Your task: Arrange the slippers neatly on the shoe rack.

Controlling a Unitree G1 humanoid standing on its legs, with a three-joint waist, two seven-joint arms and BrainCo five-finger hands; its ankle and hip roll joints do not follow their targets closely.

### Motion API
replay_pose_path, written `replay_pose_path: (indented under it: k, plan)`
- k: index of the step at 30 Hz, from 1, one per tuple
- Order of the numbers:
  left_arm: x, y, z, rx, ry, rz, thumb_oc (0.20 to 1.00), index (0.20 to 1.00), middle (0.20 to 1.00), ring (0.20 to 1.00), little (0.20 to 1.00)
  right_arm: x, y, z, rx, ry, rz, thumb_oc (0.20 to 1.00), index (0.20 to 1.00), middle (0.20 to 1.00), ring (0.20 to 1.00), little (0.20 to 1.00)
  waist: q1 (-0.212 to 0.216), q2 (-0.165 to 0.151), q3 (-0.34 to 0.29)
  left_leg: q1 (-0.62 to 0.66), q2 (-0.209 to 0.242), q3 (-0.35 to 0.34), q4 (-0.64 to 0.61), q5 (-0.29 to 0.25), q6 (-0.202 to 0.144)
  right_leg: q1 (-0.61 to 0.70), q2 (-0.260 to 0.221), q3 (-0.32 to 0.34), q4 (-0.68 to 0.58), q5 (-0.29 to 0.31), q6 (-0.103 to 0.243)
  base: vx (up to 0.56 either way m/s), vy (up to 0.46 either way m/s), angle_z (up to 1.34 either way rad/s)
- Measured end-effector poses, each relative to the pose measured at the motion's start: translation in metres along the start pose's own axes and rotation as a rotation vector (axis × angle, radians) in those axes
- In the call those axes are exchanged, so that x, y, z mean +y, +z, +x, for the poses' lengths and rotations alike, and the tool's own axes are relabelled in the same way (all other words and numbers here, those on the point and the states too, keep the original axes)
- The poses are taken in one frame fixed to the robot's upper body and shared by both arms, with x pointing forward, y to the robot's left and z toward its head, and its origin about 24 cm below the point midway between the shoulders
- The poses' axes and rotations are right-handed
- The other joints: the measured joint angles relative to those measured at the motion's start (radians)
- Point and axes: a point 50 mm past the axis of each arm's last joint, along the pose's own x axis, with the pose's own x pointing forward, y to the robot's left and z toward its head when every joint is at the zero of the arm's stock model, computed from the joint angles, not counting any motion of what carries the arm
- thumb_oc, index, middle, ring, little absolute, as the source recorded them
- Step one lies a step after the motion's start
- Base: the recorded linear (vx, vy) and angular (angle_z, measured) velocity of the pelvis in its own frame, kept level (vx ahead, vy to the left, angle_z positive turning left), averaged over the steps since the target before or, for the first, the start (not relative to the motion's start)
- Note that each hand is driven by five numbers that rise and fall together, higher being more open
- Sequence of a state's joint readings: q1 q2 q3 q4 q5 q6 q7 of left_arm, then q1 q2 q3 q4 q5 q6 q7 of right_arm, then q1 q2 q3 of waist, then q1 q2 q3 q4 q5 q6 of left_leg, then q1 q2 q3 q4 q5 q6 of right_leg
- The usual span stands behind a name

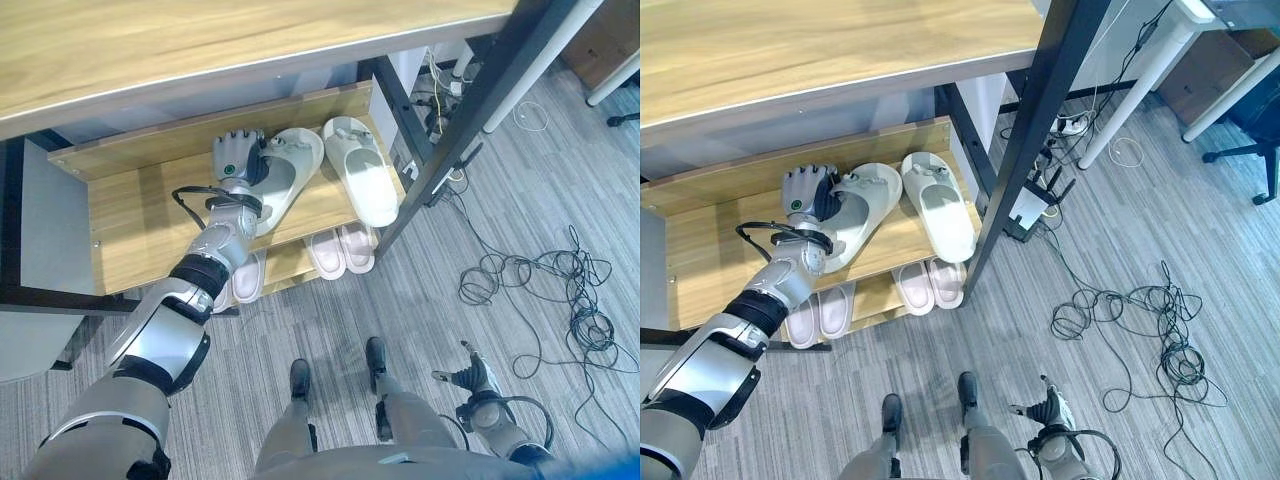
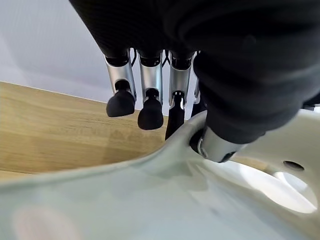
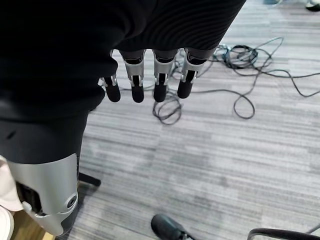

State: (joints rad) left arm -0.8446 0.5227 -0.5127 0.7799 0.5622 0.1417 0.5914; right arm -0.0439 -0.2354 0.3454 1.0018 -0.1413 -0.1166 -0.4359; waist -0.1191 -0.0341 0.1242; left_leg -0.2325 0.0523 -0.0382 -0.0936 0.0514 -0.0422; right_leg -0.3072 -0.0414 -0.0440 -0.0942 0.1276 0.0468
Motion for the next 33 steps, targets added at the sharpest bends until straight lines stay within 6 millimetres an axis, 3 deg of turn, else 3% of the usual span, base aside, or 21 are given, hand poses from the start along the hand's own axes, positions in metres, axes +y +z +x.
replay_pose_path:
  k: [1, 2, 3, 10, 16, 19, 22, 25, 29, 31, 33]
  plan:
    - [0.000, 0.000, 0.000, 0.000, 0.000, 0.000, 0.269, 0.269, 0.269, 0.269, 0.269, 0.000, 0.000, 0.000, -0.001, -0.001, 0.000, 1.000, 1.000, 1.000, 1.000, 1.000, -0.001, 0.000, 0.000, 0.000, 0.000, 0.000, 0.000, 0.000, 0.000, 0.000, 0.000, 0.000, 0.000, 0.000, 0.000, 0.05, 0.015, -0.01]
    - [0.000, 0.000, 0.000, 0.000, 0.000, -0.001, 0.605, 0.605, 0.605, 0.605, 0.605, 0.000, 0.000, 0.000, -0.002, 0.001, -0.001, 1.000, 1.000, 1.000, 1.000, 1.000, -0.001, 0.000, 0.000, -0.001, -0.001, 0.000, 0.000, 0.000, 0.000, -0.001, -0.001, 0.000, 0.000, 0.000, 0.000, 0.04, 0.010, 0.00]
    - [0.000, 0.000, 0.000, 0.001, 0.001, -0.001, 1.000, 1.000, 1.000, 1.000, 1.000, 0.000, 0.001, 0.000, -0.003, 0.001, -0.001, 1.000, 1.000, 1.000, 1.000, 1.000, -0.001, 0.000, -0.001, -0.001, -0.001, 0.000, 0.000, 0.000, 0.000, 0.000, -0.001, -0.001, 0.000, 0.000, 0.000, 0.06, 0.004, 0.01]
    - [-0.001, 0.001, -0.002, 0.023, 0.002, -0.057, 1.000, 1.000, 1.000, 1.000, 1.000, 0.001, -0.001, -0.001, 0.000, 0.004, 0.000, 1.000, 1.000, 1.000, 1.000, 1.000, 0.005, -0.004, -0.042, 0.004, 0.000, -0.002, 0.000, 0.000, 0.000, 0.006, -0.002, -0.006, 0.000, 0.000, 0.000, 0.03, -0.008, 0.02]
    - [0.003, -0.001, -0.013, 0.046, 0.031, -0.217, 1.000, 1.000, 1.000, 1.000, 1.000, 0.007, -0.008, -0.006, 0.015, 0.029, -0.013, 1.000, 1.000, 1.000, 1.000, 1.000, 0.025, 0.010, -0.082, 0.040, 0.000, -0.021, 0.000, 0.002, -0.001, 0.054, -0.005, -0.026, -0.005, -0.009, -0.001, 0.04, -0.014, 0.11]
    - [-0.002, -0.016, -0.033, 0.108, 0.029, -0.287, 1.000, 1.000, 1.000, 1.000, 1.000, 0.013, -0.017, -0.012, 0.055, 0.061, -0.015, 1.000, 1.000, 1.000, 1.000, 1.000, 0.035, 0.037, -0.105, 0.048, -0.002, -0.029, 0.000, 0.002, -0.001, 0.069, -0.008, -0.040, -0.005, -0.014, -0.001, 0.01, 0.002, 0.10]
    - [-0.010, -0.024, -0.049, 0.146, 0.005, -0.336, 1.000, 1.000, 1.000, 1.000, 1.000, 0.017, -0.020, -0.015, 0.068, 0.077, -0.012, 1.000, 1.000, 1.000, 1.000, 1.000, 0.060, 0.042, -0.106, 0.049, -0.003, -0.036, 0.000, 0.005, -0.001, 0.073, -0.009, -0.047, -0.005, -0.013, -0.002, 0.00, -0.003, 0.05]
    - [-0.023, -0.045, -0.073, 0.207, -0.048, -0.304, 1.000, 1.000, 1.000, 1.000, 1.000, 0.016, -0.026, -0.016, 0.099, 0.072, -0.002, 1.000, 1.000, 1.000, 1.000, 1.000, 0.066, 0.048, -0.109, 0.049, -0.005, -0.051, 0.000, 0.008, -0.002, 0.077, -0.011, -0.057, -0.005, -0.014, -0.001, 0.00, 0.001, 0.11]
    - [-0.031, -0.054, -0.083, 0.230, -0.095, -0.261, 1.000, 1.000, 1.000, 1.000, 1.000, 0.016, -0.032, -0.018, 0.121, 0.071, -0.002, 1.000, 1.000, 1.000, 1.000, 1.000, 0.082, 0.048, -0.109, 0.044, -0.009, -0.054, 0.000, 0.011, 0.000, 0.074, -0.015, -0.060, -0.005, -0.013, -0.002, -0.05, 0.010, 0.03]
    - [-0.054, -0.058, -0.104, 0.293, -0.187, -0.257, 1.000, 1.000, 1.000, 1.000, 1.000, 0.015, -0.031, -0.017, 0.122, 0.070, -0.003, 1.000, 1.000, 1.000, 1.000, 1.000, 0.077, 0.051, -0.104, 0.038, -0.012, -0.054, 0.000, 0.012, 0.000, 0.067, -0.018, -0.059, -0.005, -0.013, -0.002, -0.05, 0.007, 0.00]
    - [-0.060, -0.053, -0.108, 0.315, -0.207, -0.294, 1.000, 1.000, 1.000, 1.000, 1.000, 0.014, -0.028, -0.015, 0.115, 0.066, -0.002, 1.000, 1.000, 1.000, 1.000, 1.000, 0.078, 0.051, -0.100, 0.032, -0.013, -0.053, 0.000, 0.012, 0.000, 0.061, -0.019, -0.059, -0.005, -0.015, 0.001, -0.02, 0.002, 0.00]
